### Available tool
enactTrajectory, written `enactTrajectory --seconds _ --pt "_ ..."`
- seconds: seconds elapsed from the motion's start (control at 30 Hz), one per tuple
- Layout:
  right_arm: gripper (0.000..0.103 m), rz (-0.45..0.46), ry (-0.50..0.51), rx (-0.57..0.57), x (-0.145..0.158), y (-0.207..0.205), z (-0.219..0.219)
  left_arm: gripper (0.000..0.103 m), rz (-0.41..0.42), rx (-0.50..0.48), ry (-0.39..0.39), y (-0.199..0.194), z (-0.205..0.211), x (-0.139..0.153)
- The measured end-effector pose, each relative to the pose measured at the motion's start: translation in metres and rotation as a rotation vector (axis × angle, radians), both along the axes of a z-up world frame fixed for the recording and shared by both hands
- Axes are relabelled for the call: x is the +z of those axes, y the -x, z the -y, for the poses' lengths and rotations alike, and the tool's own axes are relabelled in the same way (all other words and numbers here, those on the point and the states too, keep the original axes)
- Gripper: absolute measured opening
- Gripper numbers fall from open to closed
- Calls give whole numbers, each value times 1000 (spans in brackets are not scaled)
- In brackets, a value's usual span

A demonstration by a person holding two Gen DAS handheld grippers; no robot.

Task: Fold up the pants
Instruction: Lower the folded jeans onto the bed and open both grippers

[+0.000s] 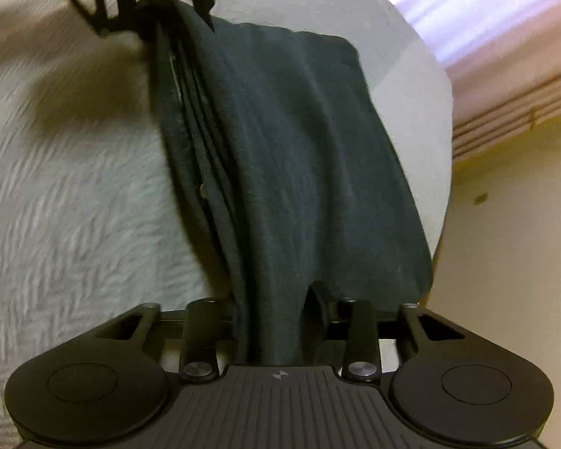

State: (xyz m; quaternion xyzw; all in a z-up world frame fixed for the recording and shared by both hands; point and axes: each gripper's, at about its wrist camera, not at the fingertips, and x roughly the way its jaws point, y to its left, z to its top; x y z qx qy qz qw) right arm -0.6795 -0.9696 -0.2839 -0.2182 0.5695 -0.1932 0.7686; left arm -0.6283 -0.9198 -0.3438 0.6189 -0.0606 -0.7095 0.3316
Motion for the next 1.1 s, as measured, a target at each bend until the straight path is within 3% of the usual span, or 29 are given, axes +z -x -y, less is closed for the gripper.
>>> enactTrajectory --seconds 0.07,0.2,0.33,0.47,0.6,0.63,0.7,0.8,0.93,1.0,1.1 --pt "44 -8 -29 -43 5 13 -10 35 -38 52 -37 -10 -6 7" --pt "46 -6 -126 -176 40 38 -15 34 -111 134 -136 -40 -9 42" --pt "46 146 -203 -345 89 61 10 34 -217 242 -148 -73 5 78" --pt "46 339 -261 -456 117 45 59 33 -351 387 -119 -86 67 97" --pt "43 549 -443 -539 109 15 99 32 -537 472 -170 -74 114 85" --pt "38 589 -497 -549 102 7 111 32 -561 475 -184 -71 119 85" --pt "34 605 -591 -578 80 -11 142 32 -581 486 -218 -56 131 66" --pt "34 541 -708 -640 39 -15 158 32 -506 479 -270 -42 136 30" --pt "34 552 -678 -622 56 -4 166 32 -512 455 -254 -43 132 42" --pt "34 615 -644 -652 63 10 170 32 -538 438 -228 -41 131 55" --pt "34 628 -608 -719 54 26 190 32 -569 454 -247 -34 144 56"
